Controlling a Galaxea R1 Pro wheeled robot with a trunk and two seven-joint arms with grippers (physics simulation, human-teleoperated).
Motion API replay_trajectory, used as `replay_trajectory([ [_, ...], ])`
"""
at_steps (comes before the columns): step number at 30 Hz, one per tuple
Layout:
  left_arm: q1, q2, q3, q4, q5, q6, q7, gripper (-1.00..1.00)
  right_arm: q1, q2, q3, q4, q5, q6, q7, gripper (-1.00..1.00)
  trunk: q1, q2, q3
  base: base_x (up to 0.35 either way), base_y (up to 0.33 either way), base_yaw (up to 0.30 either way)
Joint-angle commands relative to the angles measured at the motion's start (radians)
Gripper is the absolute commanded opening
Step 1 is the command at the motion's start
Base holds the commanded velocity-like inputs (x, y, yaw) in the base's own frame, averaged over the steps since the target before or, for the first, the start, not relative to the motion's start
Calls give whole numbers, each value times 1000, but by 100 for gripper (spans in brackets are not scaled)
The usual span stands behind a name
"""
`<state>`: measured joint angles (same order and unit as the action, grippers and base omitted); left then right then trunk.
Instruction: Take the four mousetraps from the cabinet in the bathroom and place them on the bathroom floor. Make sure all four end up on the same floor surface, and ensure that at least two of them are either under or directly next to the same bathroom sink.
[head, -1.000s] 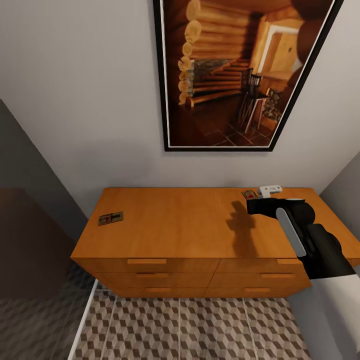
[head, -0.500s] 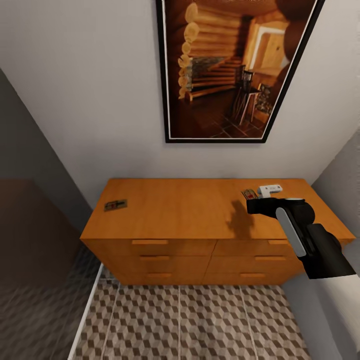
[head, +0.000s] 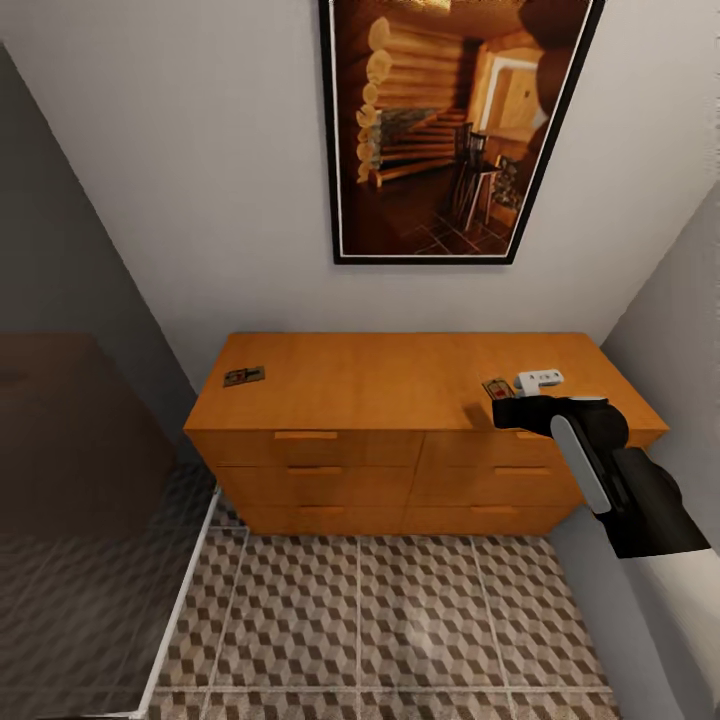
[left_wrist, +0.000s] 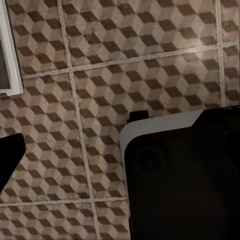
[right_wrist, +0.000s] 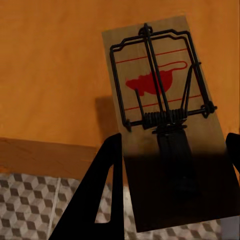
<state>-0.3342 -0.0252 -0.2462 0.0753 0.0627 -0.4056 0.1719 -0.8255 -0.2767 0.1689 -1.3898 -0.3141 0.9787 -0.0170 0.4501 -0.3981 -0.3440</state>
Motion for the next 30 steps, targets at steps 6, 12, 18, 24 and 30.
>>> replay_trajectory([
  [6,-2,-1,-8,4,6,-7,3,100,-1,-1,3,0,-3,3,-1,-100,0,-2,-2,-334,0,0],
  [12,-2,-1,-8,4,6,-7,3,100,-1,0,3,4,-3,3,-1,-100,0,-2,-2,-334,0,0],
  [18,-2,-1,-9,4,6,-7,3,100,0,2,4,6,-3,3,-1,-100,0,-2,-2,-334,0,0],
  [24,-2,-1,-9,4,6,-7,3,100,-1,2,4,8,-3,2,-8,-100,0,-2,-2,-334,0,0],
  [30,-2,-1,-8,4,6,-7,3,100,-1,2,6,21,-3,0,-17,-100,0,-2,-2,-309,0,0],
])
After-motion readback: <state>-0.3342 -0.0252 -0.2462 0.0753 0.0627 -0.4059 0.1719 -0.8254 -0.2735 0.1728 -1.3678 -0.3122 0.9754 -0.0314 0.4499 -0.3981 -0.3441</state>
